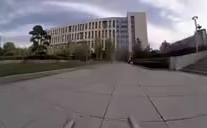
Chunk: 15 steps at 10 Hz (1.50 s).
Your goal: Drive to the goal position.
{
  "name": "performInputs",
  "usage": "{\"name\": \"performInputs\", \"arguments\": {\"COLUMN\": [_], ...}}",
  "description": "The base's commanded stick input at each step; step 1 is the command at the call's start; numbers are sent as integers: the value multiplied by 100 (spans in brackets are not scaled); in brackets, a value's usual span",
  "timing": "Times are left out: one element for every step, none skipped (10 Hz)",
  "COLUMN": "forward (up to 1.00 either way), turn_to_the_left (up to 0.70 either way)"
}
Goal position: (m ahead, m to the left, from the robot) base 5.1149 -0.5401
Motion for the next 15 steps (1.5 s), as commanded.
{"name": "performInputs", "arguments": {"forward": [100,100,100,100,100,100,100,100,100,100,100,100,100,100,100], "turn_to_the_left": [-27,-27,-26,-3,0,0,0,0,0,7,26,27,27,27,27]}}
